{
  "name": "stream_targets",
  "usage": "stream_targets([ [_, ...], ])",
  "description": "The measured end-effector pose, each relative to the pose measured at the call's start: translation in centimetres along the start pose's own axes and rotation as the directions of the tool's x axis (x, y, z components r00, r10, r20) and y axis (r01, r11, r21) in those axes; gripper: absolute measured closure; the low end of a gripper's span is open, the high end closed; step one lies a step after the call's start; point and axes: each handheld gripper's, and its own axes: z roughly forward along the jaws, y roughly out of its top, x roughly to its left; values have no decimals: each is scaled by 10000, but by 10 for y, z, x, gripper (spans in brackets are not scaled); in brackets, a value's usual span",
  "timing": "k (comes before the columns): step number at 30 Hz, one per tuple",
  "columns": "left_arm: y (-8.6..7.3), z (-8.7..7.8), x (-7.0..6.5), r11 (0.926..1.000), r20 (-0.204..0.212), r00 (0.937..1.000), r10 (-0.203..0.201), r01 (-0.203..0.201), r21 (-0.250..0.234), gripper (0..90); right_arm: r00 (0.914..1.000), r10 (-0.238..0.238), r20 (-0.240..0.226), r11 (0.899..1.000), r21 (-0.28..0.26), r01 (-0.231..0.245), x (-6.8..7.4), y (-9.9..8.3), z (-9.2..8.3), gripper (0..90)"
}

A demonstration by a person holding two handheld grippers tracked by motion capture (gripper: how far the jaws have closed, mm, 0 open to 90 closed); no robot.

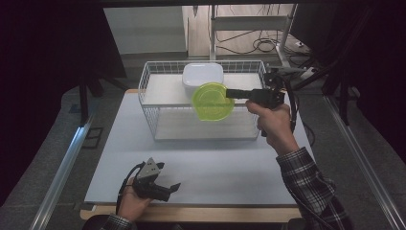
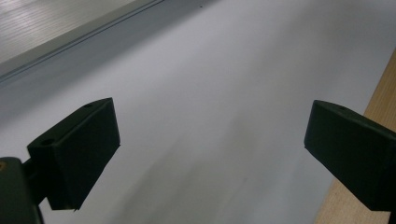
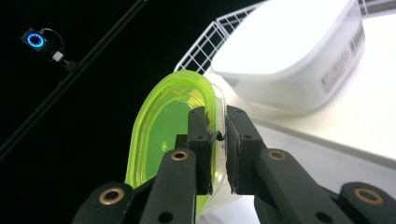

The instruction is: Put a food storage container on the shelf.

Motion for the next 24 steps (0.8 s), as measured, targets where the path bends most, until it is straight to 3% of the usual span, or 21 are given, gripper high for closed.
stream_targets([
  [11,0,0,0,10000,28,10000,10,-10,41,30,10000,-24,47,9993,-379,25,17,31,13,815],
  [24,0,-1,0,10000,81,10000,-21,21,6,30,9958,314,855,9935,-1117,-217,20,66,40,815],
])
